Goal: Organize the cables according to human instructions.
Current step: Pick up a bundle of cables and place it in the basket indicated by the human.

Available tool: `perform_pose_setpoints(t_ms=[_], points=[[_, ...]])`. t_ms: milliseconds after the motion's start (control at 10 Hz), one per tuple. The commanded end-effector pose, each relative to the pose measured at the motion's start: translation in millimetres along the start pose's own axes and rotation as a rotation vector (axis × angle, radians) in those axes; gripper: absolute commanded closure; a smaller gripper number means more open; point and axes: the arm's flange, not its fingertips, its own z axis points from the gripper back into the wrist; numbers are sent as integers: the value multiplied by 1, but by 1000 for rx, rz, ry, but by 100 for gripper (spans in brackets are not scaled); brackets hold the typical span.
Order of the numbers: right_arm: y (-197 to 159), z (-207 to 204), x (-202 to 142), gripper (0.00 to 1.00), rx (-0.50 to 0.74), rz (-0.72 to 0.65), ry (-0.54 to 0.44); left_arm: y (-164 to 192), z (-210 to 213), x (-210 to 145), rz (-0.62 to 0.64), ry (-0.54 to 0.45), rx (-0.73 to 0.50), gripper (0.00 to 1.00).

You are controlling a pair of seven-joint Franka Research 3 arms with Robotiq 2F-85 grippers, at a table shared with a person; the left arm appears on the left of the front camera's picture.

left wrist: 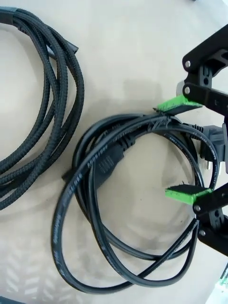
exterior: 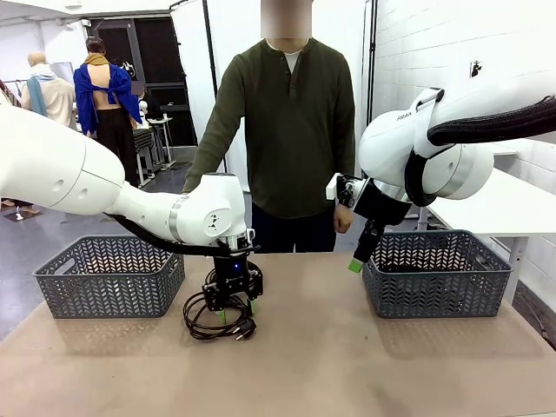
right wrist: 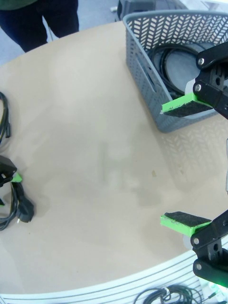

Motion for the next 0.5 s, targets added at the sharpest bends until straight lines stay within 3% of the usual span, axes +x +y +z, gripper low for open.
perform_pose_setpoints(t_ms=[0,100,200,400], points=[[0,-1,-1,0,-4,-3,-4,-2,0,5,-24,-21,33,69],[0,-1,-1,0,-4,-3,-4,-2,0,5,-27,-27,30,89],[0,-1,-1,0,-4,-3,-4,-2,1,6,-34,-28,31,100],[0,-1,-1,0,-4,-3,-4,-1,-1,7,-34,-36,24,100]])
